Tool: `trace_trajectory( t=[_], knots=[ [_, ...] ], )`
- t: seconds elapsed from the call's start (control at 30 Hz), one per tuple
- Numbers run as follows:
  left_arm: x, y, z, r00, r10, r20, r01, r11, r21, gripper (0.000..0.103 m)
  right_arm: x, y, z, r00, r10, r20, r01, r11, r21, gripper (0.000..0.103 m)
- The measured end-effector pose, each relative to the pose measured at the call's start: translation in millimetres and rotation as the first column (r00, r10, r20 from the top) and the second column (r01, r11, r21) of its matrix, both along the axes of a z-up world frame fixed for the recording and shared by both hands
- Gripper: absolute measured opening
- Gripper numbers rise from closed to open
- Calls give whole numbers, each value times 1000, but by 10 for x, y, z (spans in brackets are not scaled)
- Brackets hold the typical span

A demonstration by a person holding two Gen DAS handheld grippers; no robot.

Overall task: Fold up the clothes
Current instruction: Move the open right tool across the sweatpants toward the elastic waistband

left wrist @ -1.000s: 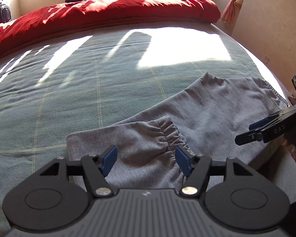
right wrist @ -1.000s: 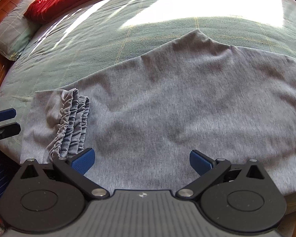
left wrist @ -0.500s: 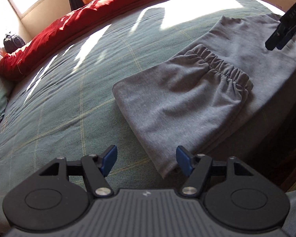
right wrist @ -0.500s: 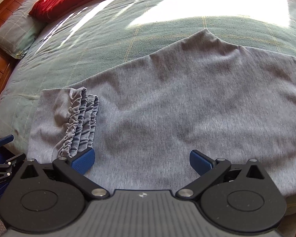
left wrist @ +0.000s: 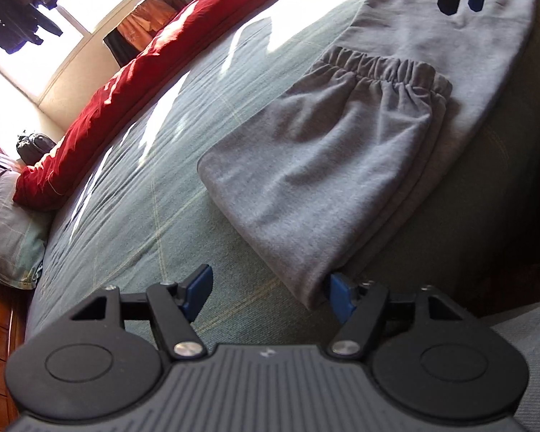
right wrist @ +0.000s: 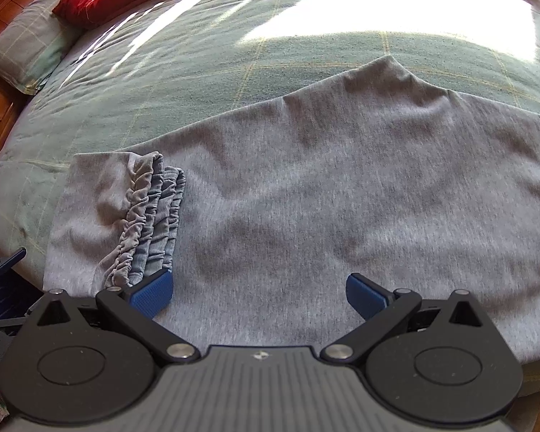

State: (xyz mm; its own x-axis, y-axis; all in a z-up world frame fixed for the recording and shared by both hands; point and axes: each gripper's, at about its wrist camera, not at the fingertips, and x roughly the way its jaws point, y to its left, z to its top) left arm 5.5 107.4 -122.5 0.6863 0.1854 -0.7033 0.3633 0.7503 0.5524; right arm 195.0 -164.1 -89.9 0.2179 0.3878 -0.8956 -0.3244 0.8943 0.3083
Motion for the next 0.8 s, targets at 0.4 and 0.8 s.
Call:
trace_trajectory(
  t=[0.4, 0.8],
  knots=[
    [60, 267, 178, 988, 50, -150, -75, 983, -170, 71, 65, 48, -32, 1000, 12, -4, -12, 1000, -12, 103],
    [1154, 684, 642, 981, 58, -184, -162, 761, -628, 74, 148, 161, -105, 999, 43, -15, -42, 999, 32, 103]
  ],
)
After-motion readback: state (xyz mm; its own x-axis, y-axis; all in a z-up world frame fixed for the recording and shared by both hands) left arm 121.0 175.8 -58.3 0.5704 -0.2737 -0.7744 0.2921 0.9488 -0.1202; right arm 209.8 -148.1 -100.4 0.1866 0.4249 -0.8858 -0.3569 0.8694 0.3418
